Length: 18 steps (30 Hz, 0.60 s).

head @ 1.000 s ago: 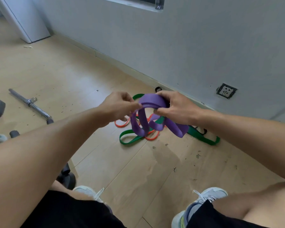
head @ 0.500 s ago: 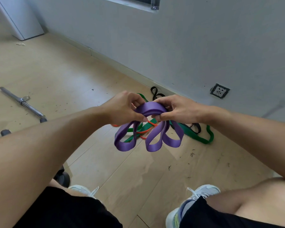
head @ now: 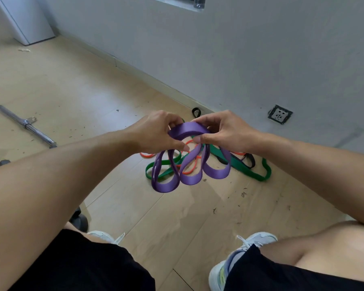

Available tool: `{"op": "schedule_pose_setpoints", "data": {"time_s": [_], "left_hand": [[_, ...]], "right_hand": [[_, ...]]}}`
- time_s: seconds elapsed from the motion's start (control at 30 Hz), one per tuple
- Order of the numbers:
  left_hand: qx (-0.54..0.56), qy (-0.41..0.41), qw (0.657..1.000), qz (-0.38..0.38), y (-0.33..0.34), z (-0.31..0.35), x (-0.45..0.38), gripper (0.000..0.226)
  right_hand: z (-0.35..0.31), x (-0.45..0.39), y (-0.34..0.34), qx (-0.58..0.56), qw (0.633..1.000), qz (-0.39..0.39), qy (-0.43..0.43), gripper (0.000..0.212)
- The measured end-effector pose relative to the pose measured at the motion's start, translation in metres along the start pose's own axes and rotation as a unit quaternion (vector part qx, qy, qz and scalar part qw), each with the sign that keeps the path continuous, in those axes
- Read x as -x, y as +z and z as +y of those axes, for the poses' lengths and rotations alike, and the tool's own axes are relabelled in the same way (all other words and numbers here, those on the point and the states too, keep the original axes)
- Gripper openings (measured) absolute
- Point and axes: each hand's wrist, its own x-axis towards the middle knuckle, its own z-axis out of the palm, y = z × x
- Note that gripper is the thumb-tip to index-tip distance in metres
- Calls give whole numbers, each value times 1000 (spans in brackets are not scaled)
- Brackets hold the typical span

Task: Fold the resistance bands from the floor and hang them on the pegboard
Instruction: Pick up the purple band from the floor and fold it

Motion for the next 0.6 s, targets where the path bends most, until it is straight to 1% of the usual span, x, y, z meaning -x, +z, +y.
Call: {"op": "schedule_pose_setpoints", "data": {"time_s": [0.07,0.13,0.27,0.37,0.47,0.6], "left_hand": [[-9,-7,1000,11,-1,1,-1,33],[2,-7,1000,18,-2,2,-1,29],[27,0,1000,16,-1,3,0,28],[49,-3,998,26,-3,3,0,28],[70,-11,997,44,-5,1,2,32],[61,-8,996,57,-4,1,2,32]], "right_hand": [[2,0,1,2,1000,-9,5,42],[2,0,1,5,999,-33,17,44],[5,3,3,11,997,-72,28,42],[12,3,5,53,995,-78,45,40],[25,2,9,63,992,-68,80,35],[30,1,15,77,991,-75,84,32]]}}
